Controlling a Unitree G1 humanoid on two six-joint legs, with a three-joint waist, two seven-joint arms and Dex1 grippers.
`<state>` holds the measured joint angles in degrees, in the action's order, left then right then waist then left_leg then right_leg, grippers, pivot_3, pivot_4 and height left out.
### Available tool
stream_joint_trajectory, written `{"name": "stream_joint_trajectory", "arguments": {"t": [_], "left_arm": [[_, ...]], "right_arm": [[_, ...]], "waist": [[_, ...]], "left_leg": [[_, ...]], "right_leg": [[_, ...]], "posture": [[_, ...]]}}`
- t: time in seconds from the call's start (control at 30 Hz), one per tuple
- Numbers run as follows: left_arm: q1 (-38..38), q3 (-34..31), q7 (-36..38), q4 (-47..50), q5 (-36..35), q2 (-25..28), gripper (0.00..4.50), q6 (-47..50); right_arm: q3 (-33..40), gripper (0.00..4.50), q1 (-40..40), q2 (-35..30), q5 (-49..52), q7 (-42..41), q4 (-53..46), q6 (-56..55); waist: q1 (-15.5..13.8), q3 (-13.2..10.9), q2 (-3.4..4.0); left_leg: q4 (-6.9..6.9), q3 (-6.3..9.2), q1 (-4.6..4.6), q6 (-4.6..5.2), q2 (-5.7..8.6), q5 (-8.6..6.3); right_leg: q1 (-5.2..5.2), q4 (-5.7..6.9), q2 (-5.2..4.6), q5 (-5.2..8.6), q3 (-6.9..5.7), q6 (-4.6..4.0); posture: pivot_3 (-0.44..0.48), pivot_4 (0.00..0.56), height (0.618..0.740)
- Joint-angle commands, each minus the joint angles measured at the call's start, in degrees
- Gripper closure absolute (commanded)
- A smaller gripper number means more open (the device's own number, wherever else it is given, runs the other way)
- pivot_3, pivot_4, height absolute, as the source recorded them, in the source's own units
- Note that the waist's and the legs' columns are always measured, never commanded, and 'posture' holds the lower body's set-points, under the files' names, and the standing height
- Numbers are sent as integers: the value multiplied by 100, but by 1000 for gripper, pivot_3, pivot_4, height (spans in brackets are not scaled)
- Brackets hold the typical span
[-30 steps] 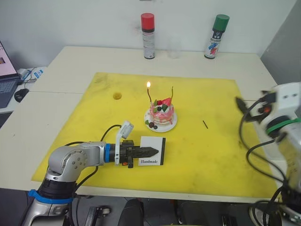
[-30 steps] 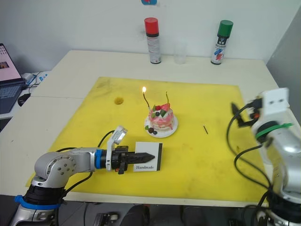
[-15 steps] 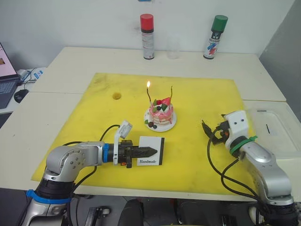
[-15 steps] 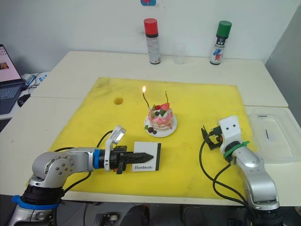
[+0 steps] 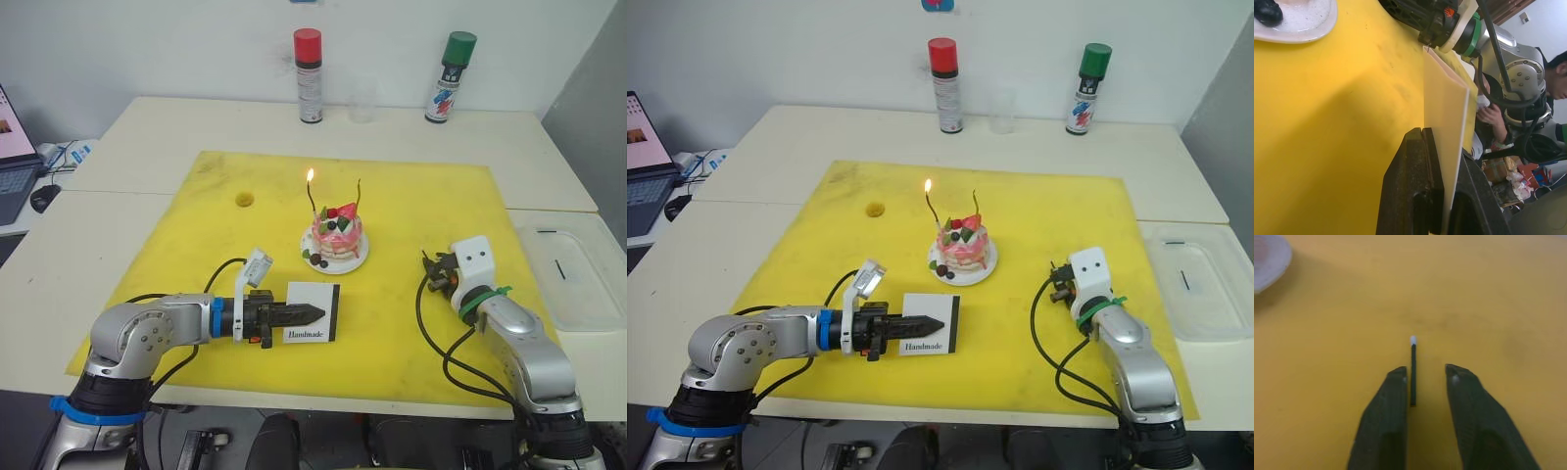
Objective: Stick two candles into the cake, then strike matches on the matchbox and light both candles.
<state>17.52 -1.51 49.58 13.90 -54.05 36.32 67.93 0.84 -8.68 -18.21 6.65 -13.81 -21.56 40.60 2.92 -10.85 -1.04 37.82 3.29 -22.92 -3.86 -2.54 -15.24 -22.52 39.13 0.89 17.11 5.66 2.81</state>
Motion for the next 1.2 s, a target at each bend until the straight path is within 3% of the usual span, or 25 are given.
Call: {"name": "stream_joint_trajectory", "arguments": {"t": [0.03, 0.37, 0.57, 0.8, 1.0, 1.1, 1.2], "left_arm": [[4, -81, 68, 184, -132, 50, 4500, -8], [-19, -107, 84, 206, -139, 89, 4500, 20], [20, -74, 140, 151, -122, 124, 4500, 9], [86, -25, 204, 92, -96, 133, 4500, 27], [113, 14, 213, 81, -88, 135, 4500, 55], [122, 15, 216, 82, -88, 136, 4500, 60], [124, 21, 225, 80, -81, 141, 4500, 55]], "right_arm": [[19, 4473, -72, 87, 4, 163, -239, 403], [280, 4473, -277, 73, 490, 16, -1445, 1427], [198, 4473, 108, -791, 1244, -834, -2611, 2175], [-289, 4473, 1508, -1577, 1084, -1352, -2959, 932], [-680, 4473, 1791, -1409, 585, -1246, -2178, -282], [-801, 3901, 1886, -1414, 388, -1311, -1811, -817], [-837, 2889, 1934, -1412, 292, -1381, -1637, -1212]], "waist": [[0, 0, 0], [2, 0, 0], [-14, 0, 0], [-20, 0, -2], [23, 1, -3], [19, 1, -3], [11, 2, -4]], "left_leg": [[1, 1, 0, 0, 0, 0], [-1, 1, -1, 0, 0, 0], [-2, 3, -2, 0, 0, 0], [-1, 3, -1, 1, 0, -1], [3, 0, 9, 1, 0, 0], [5, 2, 8, 1, 1, 0], [4, 1, 8, 1, 1, 0]], "right_leg": [[1, 0, 0, 0, 0, 0], [-1, -1, 0, 0, 0, 0], [0, -3, 0, 2, -3, 1], [2, -8, 0, 5, -4, 4], [8, -4, 1, -3, -1, 18], [11, -5, 0, -3, 0, 18], [11, -7, 0, -2, 0, 16]], "posture": [[0, 150, 724], [0, 150, 724], [0, 150, 724], [0, 150, 724], [0, 150, 724], [0, 150, 724], [0, 150, 724]]}}
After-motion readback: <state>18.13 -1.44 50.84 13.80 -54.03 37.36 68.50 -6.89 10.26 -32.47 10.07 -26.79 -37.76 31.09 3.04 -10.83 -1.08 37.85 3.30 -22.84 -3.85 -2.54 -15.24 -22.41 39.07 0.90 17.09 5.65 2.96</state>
